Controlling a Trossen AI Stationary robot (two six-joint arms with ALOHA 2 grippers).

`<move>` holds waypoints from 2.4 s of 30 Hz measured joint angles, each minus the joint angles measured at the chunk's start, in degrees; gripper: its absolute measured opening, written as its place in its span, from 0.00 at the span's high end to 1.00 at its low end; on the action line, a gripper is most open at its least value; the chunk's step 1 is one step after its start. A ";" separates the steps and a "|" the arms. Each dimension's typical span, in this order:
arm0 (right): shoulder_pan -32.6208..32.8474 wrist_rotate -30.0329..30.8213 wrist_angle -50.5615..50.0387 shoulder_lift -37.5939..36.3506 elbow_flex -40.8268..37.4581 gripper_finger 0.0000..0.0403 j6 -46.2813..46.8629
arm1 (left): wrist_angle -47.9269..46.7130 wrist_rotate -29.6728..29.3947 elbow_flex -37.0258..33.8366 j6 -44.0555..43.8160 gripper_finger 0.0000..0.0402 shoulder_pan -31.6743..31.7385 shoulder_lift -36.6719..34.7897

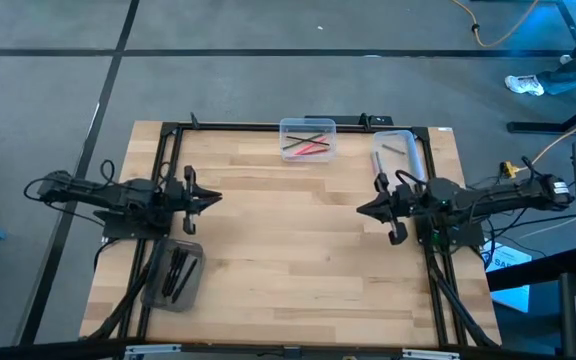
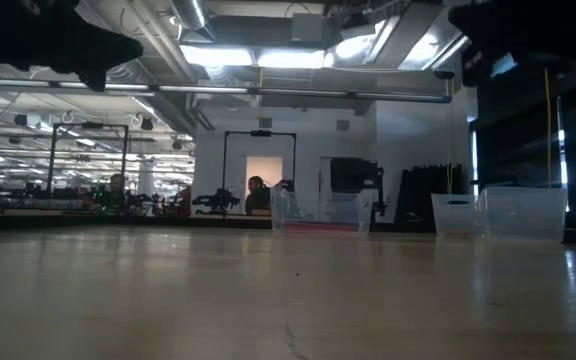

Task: Sort crayons/erasers/pens/pencils in bins
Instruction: Return to Home Position

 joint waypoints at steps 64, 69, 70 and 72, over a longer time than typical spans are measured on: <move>-12.26 -17.53 -24.64 -34.46 -11.53 0.97 -4.04 | -6.47 17.42 -7.57 2.41 1.00 13.55 -12.02; -12.26 -8.45 -24.59 -34.35 -11.53 0.97 0.50 | -6.49 17.38 -7.58 1.49 0.99 14.53 -11.40; -12.26 -7.89 -24.60 -34.35 -11.53 0.97 1.46 | -6.47 17.39 -7.58 1.45 0.98 14.62 -11.43; -12.26 -7.95 -24.57 -34.35 -11.53 0.97 1.70 | -6.48 17.39 -7.58 1.44 0.97 14.62 -11.42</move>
